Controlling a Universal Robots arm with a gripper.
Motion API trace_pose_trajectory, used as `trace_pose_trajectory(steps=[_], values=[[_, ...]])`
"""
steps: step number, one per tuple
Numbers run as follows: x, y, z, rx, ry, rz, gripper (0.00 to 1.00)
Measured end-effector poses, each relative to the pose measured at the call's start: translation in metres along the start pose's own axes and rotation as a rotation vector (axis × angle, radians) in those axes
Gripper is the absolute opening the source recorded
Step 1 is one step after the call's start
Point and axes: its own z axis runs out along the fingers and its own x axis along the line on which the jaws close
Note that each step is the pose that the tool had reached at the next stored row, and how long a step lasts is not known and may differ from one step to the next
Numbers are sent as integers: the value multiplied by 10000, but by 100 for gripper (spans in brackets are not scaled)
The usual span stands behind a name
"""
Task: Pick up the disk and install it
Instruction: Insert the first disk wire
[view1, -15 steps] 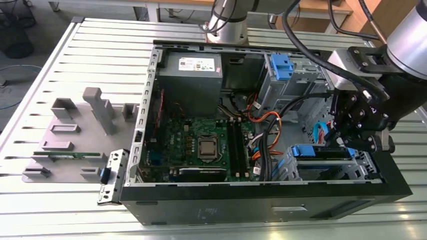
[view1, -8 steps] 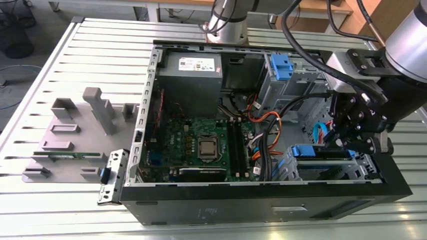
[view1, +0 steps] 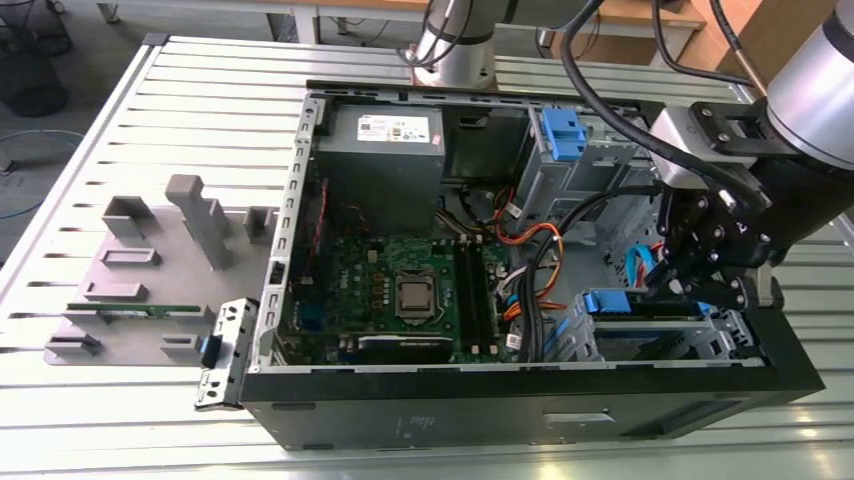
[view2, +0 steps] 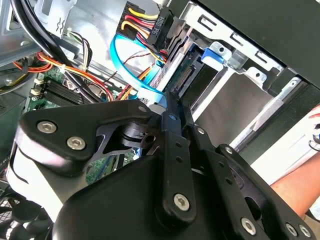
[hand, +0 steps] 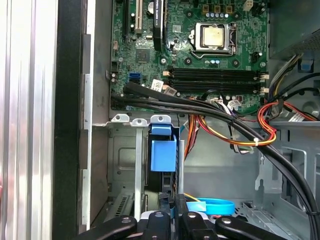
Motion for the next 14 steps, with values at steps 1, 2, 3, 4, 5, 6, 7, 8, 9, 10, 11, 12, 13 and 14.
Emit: trace_pose_trajectory(steps=[1, 2, 3, 4, 5, 6, 7, 8, 9, 10, 11, 12, 13, 14], values=[[0, 0, 6, 0, -1, 0, 16], [0, 1, 10, 0, 2, 0, 16], [0, 1, 14, 0, 2, -1, 16], [0, 1, 21, 0, 2, -1, 16], [1, 1, 28, 0, 2, -1, 16], [1, 1, 36, 0, 2, -3, 16], [1, 2, 40, 0, 3, -3, 16], [1, 2, 41, 0, 5, -3, 16], [1, 2, 42, 0, 6, -3, 16], [1, 2, 47, -1, 3, -3, 16], [1, 2, 54, 0, 0, -3, 16], [1, 2, 62, 0, 3, -3, 16], [1, 2, 67, 0, 8, -3, 16], [1, 2, 69, 0, 11, -3, 16]])
